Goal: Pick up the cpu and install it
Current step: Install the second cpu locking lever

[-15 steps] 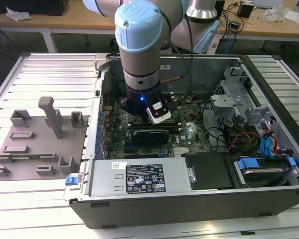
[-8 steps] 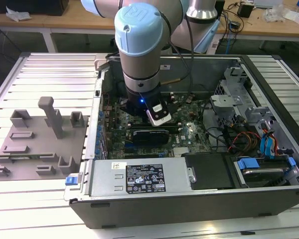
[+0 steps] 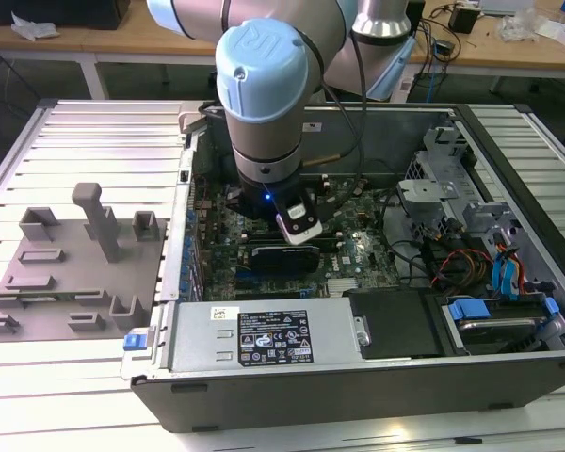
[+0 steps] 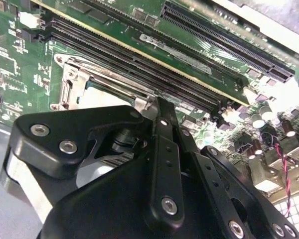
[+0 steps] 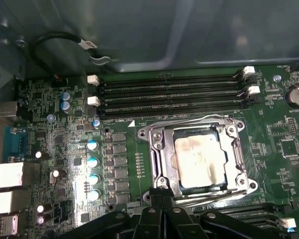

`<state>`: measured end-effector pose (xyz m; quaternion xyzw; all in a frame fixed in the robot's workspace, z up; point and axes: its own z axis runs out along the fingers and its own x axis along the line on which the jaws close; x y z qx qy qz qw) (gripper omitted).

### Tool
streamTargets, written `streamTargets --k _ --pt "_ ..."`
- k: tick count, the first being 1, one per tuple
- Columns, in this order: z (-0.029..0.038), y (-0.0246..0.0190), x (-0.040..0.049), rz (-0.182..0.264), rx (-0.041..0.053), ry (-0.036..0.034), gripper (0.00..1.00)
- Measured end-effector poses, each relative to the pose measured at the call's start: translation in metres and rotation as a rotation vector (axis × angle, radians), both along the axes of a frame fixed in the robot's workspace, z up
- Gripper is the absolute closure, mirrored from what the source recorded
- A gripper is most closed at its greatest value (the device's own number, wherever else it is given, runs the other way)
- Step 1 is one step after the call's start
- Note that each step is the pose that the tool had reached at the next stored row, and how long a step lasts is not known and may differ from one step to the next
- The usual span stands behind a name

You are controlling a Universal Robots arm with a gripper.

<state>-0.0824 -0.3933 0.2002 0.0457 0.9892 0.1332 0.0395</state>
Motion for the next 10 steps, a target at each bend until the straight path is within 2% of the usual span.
streamTargets --k 7,10 --pt "0.0007 -0.0002 0.0000 0.000 0.0008 0.0001 0.89" --pt "0.0102 -0.0001 0.0000 0.000 0.0008 0.0001 0.89"
